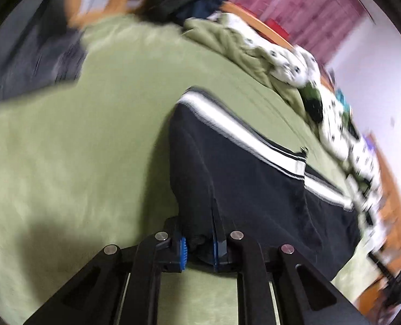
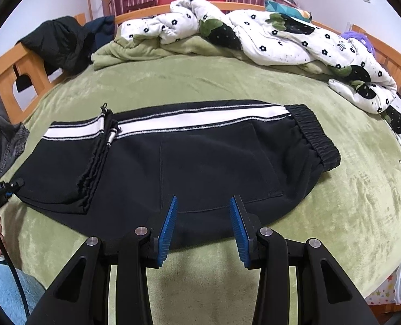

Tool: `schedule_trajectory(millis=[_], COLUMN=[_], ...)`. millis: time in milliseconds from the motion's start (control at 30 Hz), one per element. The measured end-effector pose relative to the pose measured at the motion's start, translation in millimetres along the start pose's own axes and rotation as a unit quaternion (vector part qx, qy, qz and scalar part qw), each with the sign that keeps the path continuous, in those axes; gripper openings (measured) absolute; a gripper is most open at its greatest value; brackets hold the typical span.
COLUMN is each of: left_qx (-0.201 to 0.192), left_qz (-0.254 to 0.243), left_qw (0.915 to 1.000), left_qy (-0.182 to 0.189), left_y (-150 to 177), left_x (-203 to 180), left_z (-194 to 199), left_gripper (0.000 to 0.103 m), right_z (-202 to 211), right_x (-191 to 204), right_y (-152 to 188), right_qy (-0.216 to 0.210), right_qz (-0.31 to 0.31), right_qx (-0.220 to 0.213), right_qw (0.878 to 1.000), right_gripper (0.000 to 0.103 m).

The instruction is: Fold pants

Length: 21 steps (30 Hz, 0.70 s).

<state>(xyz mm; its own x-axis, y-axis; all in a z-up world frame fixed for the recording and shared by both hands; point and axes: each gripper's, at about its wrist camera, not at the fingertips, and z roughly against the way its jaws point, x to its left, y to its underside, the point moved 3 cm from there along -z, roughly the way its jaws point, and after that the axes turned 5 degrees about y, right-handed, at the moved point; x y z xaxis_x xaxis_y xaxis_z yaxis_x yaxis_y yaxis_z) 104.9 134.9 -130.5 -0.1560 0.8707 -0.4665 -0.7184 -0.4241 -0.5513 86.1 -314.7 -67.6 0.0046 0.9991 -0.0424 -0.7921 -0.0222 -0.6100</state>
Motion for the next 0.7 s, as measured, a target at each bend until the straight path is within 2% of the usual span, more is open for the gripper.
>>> schedule_trajectory(millis=[133, 300, 467, 600, 700], left_qx=[-0.007, -0.015, 0.003, 0.035, 0.044], left_qz=[-0.083, -0.185, -0.255, -0.259, -0.270], left_qw=[0.9964, 0.9825, 0.9666, 0.9630, 0.9577], left_qy=[-0.014, -0.014, 0.018, 0.068, 0.091], left_y=[-20, -20, 14, 50, 87], left_x=[-71, -172, -260, -301, -327], left_z=[20, 23, -11, -53, -84], left_gripper=[0.012, 0.012, 0.012, 0.012, 0.011], right_z=[9, 17, 21, 23, 27], right_x=[-10, -37, -72, -105, -130], right_y=[0, 3, 7, 14, 21], right_qy=[-0.004, -0.008, 0.004, 0.009, 0.008], right_qz=[-0.011, -0.048, -0.104, -0.155, -0.207], right_qx=[-0.014, -0.022, -0.023, -0.019, -0.021], right_qw=[1.000, 0.999, 0.994, 0.988, 0.978], right_gripper=[0.040, 0.040, 0.040, 0.040, 0.040])
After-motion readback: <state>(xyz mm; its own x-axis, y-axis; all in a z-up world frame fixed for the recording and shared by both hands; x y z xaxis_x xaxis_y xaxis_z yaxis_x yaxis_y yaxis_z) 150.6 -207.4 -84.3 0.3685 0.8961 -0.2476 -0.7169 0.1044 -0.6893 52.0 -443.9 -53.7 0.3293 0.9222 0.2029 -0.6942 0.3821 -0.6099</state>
